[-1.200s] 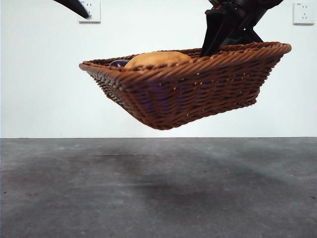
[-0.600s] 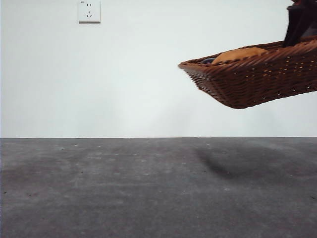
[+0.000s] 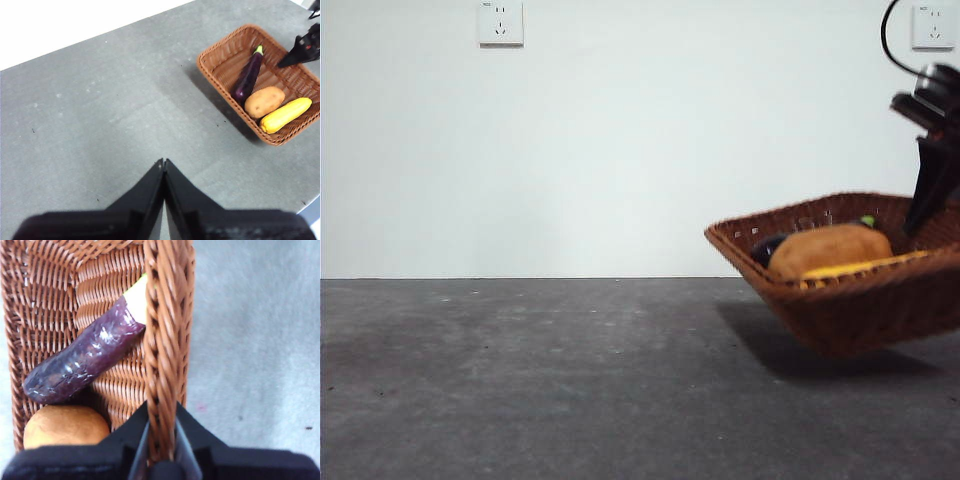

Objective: Help me put the vegetables on the table into the basket

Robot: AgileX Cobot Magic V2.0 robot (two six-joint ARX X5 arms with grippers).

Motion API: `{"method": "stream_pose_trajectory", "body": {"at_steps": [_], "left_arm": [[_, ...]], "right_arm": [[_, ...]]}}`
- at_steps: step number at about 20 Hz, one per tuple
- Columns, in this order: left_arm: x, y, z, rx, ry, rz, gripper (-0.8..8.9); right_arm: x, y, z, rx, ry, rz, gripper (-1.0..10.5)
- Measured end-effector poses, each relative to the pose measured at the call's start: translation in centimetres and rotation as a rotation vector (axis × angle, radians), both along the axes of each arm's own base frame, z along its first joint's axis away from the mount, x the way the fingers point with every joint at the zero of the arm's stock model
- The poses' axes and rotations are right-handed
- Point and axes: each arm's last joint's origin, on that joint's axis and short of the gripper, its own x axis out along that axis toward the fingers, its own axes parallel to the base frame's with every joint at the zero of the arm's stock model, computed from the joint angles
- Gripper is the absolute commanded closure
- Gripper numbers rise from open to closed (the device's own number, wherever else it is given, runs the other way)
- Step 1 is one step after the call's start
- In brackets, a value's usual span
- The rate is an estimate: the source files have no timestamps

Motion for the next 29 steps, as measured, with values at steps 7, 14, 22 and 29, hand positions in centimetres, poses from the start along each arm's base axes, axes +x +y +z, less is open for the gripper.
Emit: {"method": "stream_pose_trajectory", "body": {"at_steps": [7,14,22,29], "left_arm": [[0.1,0.0,0.0,0.001,0.004,0.0,8.22],[0.6,-0.2,-0.1,0.012,0.013,-0.004,8.22],[0.8,-0.3,-0.2,0.015,0.02,-0.004,8.21],[0.8,-0.3,-0.2,0.015,0.02,-0.004,8.22]], "right_arm": [[1.4,-0.4,-4.0,-0.047,0.108,-0.02,9.6],[1.5,-0.5,-4.7,-0.091,0.129,-0.036,9.4],[1.9,-0.5,-4.7,-0.081,0.081,-0.028,6.5],[-0.8,-0.3,3.5,-0.136,-0.059,-0.054,6.7]]}}
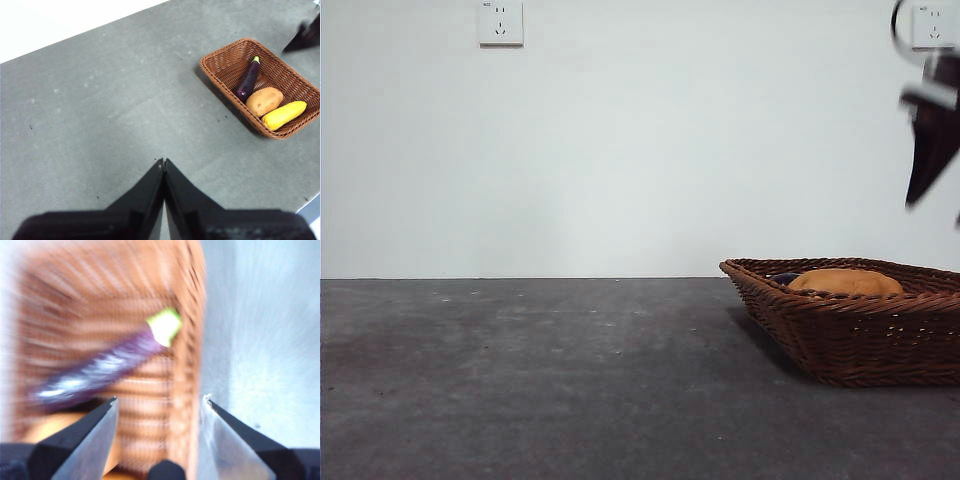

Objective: Help me put the vegetables on the table into the basket

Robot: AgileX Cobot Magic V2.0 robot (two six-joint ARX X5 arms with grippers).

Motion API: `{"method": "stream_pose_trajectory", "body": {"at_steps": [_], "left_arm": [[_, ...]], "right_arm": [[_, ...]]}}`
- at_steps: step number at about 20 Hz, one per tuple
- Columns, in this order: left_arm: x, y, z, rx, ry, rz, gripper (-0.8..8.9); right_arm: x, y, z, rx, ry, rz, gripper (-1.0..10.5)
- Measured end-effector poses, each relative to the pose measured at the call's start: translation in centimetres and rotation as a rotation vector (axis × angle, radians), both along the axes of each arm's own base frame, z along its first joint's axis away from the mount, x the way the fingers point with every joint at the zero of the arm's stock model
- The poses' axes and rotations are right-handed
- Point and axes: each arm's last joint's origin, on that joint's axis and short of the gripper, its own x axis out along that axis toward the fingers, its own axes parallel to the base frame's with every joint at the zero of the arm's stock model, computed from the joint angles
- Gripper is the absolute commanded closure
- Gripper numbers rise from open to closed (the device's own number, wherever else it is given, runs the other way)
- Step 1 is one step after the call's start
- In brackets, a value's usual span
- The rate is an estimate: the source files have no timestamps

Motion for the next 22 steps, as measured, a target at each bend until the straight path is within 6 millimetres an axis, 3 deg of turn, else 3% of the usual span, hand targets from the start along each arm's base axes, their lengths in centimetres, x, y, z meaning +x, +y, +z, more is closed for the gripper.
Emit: {"method": "stream_pose_trajectory", "body": {"at_steps": [2,3,6,10,13,17,22], "left_arm": [[0.0,0.0,0.0,-0.004,0.002,-0.007,8.22],[0.0,0.0,0.0,-0.004,0.003,-0.007,8.22],[-0.1,0.0,-0.1,-0.003,0.009,-0.01,8.22],[-0.1,0.0,-0.1,-0.003,0.009,-0.01,8.22],[-0.1,0.0,-0.1,-0.003,0.009,-0.01,8.22],[-0.1,0.0,-0.2,0.003,0.024,-0.01,8.22],[-0.1,0.0,-0.2,0.003,0.024,-0.01,8.21]], "right_arm": [[-2.9,0.4,3.9,-0.002,-0.001,0.008,6.8],[-4.5,0.9,5.1,-0.003,0.02,0.027,7.4],[-8.8,2.3,7.3,-0.012,0.069,0.096,8.0],[-12.5,3.5,8.8,-0.021,0.087,0.168,8.0],[-13.7,4.0,9.5,-0.025,0.053,0.193,9.5],[-15.0,4.3,10.3,-0.029,0.006,0.216,9.6],[-15.0,4.3,10.3,-0.029,0.003,0.215,9.6]]}}
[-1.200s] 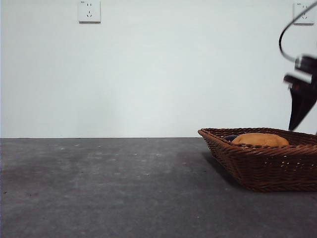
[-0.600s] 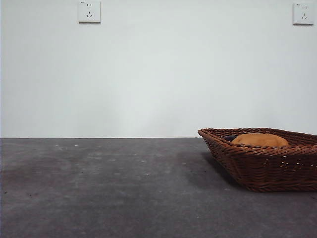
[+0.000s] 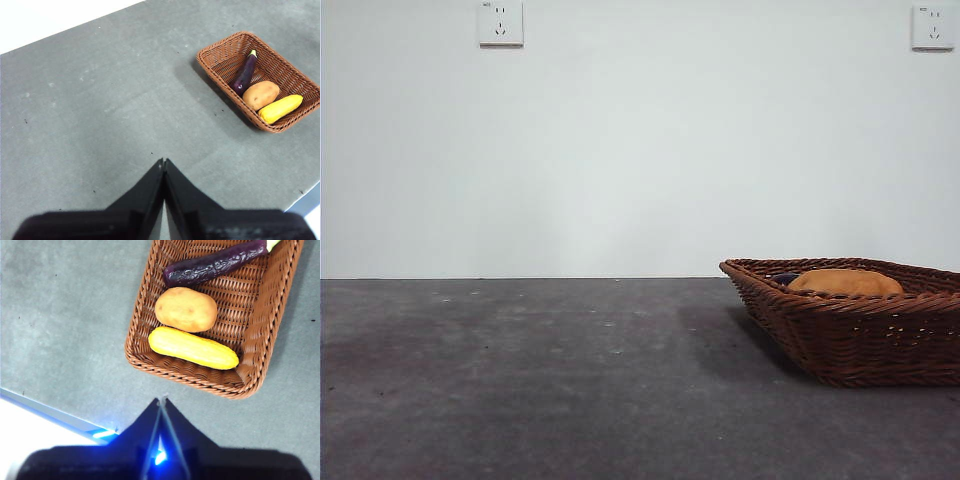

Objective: Help me put the vegetables on the table into the basket

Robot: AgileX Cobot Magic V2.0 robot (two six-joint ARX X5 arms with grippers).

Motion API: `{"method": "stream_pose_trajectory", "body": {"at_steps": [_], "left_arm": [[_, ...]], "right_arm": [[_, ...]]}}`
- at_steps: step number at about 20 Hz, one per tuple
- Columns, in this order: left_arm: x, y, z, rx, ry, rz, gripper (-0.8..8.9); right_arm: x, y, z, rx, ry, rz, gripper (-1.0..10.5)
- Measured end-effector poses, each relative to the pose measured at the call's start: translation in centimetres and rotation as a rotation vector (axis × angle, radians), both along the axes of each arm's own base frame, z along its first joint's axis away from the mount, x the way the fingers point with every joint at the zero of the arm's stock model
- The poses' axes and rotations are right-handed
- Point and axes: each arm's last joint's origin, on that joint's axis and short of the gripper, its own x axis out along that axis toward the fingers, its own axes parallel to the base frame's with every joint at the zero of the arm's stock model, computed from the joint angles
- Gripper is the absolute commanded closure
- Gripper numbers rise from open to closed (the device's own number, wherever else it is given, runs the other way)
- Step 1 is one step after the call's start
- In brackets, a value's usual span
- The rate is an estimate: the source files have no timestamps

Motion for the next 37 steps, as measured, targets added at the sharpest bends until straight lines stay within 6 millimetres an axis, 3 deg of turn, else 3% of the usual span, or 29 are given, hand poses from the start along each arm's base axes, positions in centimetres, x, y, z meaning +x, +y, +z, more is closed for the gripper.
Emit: {"method": "stream_pose_trajectory", "body": {"at_steps": [20,27,30,33,35,37], "left_arm": [[2.4,-1.0,-0.8,0.034,0.081,0.001,8.18],[2.9,-0.8,-0.5,0.055,0.033,0.117,8.18],[1.7,0.4,0.8,0.052,-0.119,0.224,8.18],[-1.6,2.5,2.7,0.005,-0.393,0.294,8.18],[-4.1,3.3,2.5,0.003,-0.545,0.315,8.17],[-6.3,3.8,1.1,0.044,-0.658,0.383,8.17]], "right_arm": [[0.1,-0.1,0.0,-0.018,0.009,-0.032,9.5],[0.1,-0.1,-0.1,-0.018,0.009,-0.032,9.5],[0.1,-0.1,-0.1,-0.018,0.009,-0.032,9.5],[0.1,-0.1,0.0,-0.018,0.009,-0.032,9.5],[0.1,-0.1,-0.1,-0.018,0.009,-0.032,9.5],[0.1,-0.1,0.0,-0.018,0.009,-0.032,9.5]]}}
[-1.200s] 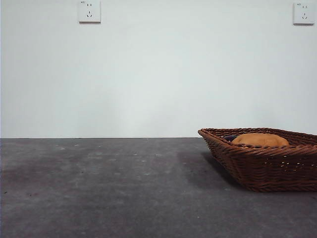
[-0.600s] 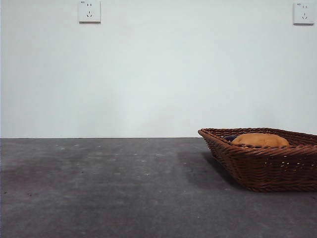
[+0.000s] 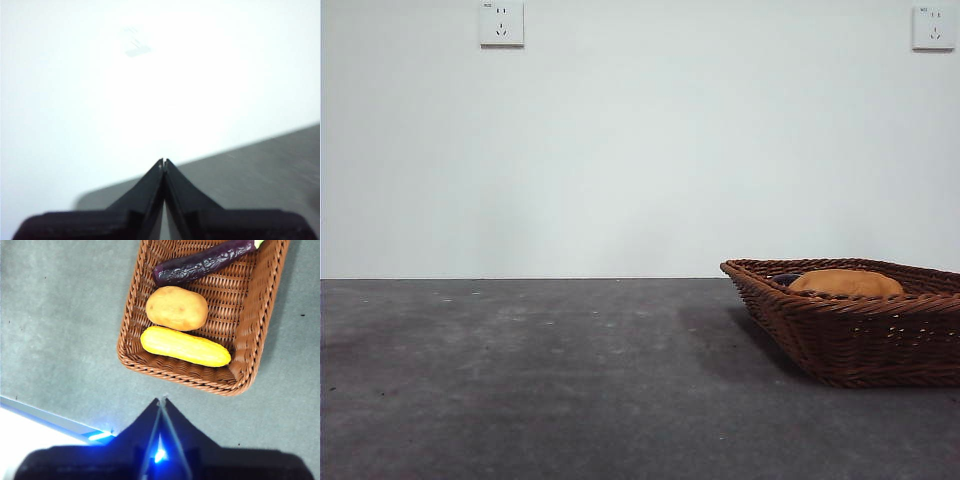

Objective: Help me put the vegetables on the table into the basket

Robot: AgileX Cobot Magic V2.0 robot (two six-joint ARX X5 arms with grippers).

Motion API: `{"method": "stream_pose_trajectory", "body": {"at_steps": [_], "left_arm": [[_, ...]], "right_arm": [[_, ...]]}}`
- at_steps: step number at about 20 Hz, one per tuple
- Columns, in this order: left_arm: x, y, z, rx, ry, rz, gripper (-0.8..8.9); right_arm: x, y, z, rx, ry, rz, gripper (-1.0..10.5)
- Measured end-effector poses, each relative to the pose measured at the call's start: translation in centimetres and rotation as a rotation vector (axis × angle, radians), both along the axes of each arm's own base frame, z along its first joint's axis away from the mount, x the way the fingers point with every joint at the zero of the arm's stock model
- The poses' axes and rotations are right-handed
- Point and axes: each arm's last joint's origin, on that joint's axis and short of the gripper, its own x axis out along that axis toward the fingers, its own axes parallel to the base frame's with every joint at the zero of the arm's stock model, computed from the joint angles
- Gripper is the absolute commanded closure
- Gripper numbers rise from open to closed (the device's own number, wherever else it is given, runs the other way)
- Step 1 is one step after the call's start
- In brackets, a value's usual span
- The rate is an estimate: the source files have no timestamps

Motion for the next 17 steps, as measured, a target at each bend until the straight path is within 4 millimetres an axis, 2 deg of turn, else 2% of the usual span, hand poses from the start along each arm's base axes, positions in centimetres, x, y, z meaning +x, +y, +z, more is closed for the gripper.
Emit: {"method": "stream_pose_trajectory", "body": {"at_steps": [1,3,8,12,15,17], "left_arm": [[-0.3,0.1,-1.4,0.022,-0.017,0.037,8.17],[0.2,0.3,-5.1,0.049,-0.001,0.094,8.17],[2.7,0.6,-14.8,0.015,-0.069,0.122,8.17],[5.0,0.8,-23.1,-0.075,0.021,0.121,8.17],[5.6,0.8,-27.2,-0.135,0.07,0.124,8.17],[6.0,0.9,-28.7,-0.164,0.108,0.129,8.17]], "right_arm": [[0.0,0.0,0.0,0.0,0.0,0.0,9.5],[0.0,0.0,0.0,0.0,0.0,0.0,9.5],[0.0,0.0,0.0,0.0,0.0,0.0,9.5],[0.0,0.0,0.0,0.0,0.0,0.0,9.5],[0.0,0.0,0.0,0.0,0.0,0.0,9.5],[0.0,0.0,0.0,0.0,0.002,0.0,9.5]]}}
